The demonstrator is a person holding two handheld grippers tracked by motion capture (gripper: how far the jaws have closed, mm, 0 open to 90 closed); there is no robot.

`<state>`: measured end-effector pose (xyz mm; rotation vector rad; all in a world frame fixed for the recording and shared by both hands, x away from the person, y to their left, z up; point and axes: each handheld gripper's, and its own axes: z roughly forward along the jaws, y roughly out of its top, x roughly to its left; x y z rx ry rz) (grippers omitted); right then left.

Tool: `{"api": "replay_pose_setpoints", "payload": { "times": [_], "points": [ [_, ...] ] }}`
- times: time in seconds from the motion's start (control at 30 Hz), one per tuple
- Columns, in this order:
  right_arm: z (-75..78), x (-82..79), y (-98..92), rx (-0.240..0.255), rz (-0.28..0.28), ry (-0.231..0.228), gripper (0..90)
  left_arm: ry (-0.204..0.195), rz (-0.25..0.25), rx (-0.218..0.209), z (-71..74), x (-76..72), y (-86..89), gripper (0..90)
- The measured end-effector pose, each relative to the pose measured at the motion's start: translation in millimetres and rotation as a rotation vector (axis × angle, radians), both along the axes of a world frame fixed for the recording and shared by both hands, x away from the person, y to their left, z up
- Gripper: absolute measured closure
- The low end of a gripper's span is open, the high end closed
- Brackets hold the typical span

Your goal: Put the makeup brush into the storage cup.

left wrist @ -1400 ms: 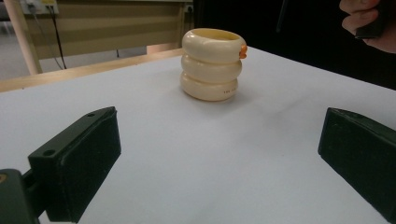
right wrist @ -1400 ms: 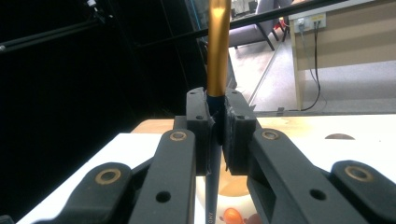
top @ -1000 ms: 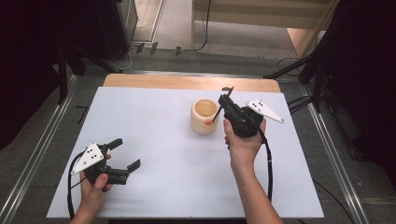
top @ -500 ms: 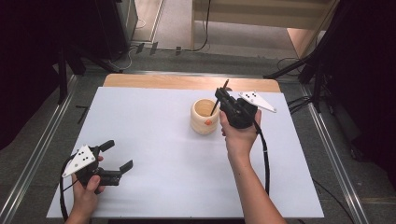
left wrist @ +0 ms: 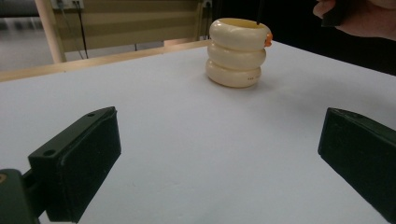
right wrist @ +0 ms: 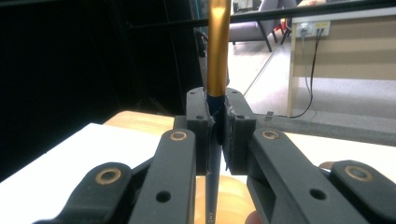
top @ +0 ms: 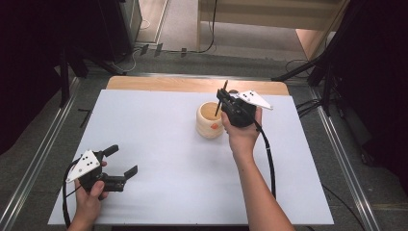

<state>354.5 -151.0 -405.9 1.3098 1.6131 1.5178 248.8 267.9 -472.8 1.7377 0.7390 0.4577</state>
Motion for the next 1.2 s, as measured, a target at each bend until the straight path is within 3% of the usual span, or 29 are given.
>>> {"api": "replay_pose_setpoints", "payload": {
  "times": [0.3, 0.8, 1.2],
  "points": [
    [-14.3, 7.5, 6.1, -0.039, 0.041, 0.030, 83.8, 0.002, 0.001, 0.003, -0.7, 1.4, 1.0, 0.0],
    [-42.2, 9.0, 1.9, -0.067, 0.011, 0.092, 83.8, 0.000, 0.003, 0.005, 0.1, 0.7, 0.4, 0.0],
    [-61.7, 6.6, 1.5, -0.116, -0.005, 0.134, 83.6, 0.004, 0.002, 0.012, -0.9, 1.9, 1.0, 0.0]
  ]
}}
